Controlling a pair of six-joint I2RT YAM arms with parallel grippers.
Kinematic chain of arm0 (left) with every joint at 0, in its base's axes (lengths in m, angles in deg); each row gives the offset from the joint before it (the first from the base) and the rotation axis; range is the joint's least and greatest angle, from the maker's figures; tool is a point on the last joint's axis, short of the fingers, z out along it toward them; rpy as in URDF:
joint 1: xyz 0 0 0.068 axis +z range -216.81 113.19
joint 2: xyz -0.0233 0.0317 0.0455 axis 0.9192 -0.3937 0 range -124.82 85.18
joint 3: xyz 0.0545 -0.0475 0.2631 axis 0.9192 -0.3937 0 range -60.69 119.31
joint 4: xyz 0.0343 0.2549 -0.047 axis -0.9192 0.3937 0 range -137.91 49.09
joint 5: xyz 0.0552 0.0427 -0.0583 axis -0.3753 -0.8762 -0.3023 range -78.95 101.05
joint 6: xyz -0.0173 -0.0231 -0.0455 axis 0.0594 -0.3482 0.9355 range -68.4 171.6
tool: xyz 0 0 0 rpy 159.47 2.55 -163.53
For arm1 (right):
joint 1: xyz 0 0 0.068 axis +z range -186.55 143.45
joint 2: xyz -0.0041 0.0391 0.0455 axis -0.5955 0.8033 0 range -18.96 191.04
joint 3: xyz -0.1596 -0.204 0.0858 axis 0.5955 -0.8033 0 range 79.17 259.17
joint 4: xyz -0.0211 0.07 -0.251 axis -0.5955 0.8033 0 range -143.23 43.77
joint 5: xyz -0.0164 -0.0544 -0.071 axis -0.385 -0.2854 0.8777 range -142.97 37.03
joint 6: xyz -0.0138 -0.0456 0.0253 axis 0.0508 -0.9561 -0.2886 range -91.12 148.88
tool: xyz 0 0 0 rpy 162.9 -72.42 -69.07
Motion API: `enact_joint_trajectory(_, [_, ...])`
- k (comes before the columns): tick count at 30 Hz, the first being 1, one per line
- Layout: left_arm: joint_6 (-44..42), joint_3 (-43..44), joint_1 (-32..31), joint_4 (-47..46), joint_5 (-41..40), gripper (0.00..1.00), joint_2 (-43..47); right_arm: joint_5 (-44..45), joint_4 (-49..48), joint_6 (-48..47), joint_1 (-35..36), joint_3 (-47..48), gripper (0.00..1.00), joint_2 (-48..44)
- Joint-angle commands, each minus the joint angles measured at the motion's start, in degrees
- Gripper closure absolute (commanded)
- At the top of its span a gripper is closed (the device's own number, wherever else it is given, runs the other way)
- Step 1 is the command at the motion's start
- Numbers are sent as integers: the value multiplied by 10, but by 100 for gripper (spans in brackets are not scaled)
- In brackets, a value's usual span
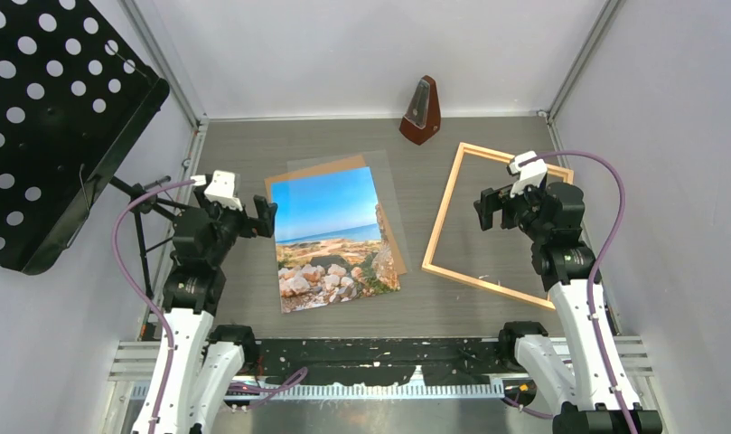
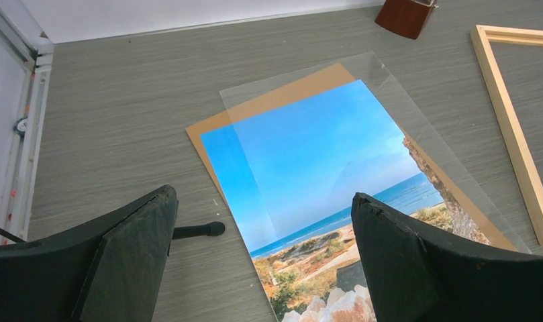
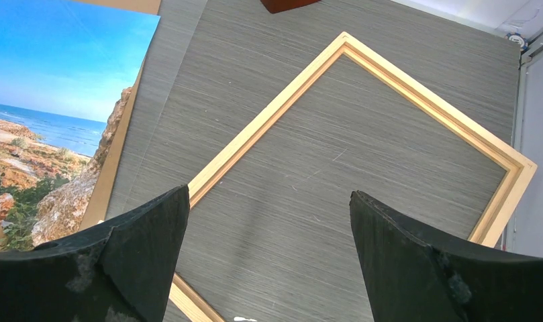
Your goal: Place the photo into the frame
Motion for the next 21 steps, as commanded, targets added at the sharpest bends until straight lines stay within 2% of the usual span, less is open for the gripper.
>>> enact_joint_trajectory(1, [-10,-1,2,-24,5,1,2,-13,-25,-9,0,5,5,-1])
enact_joint_trajectory(16, [-12,5,1,-7,5,1,2,-23,-15,-5,0,16,5,-1])
enact_joint_trajectory(21, [-1,8,1,-5,6,1,-15,-30,-15,-1,46,32,5,25])
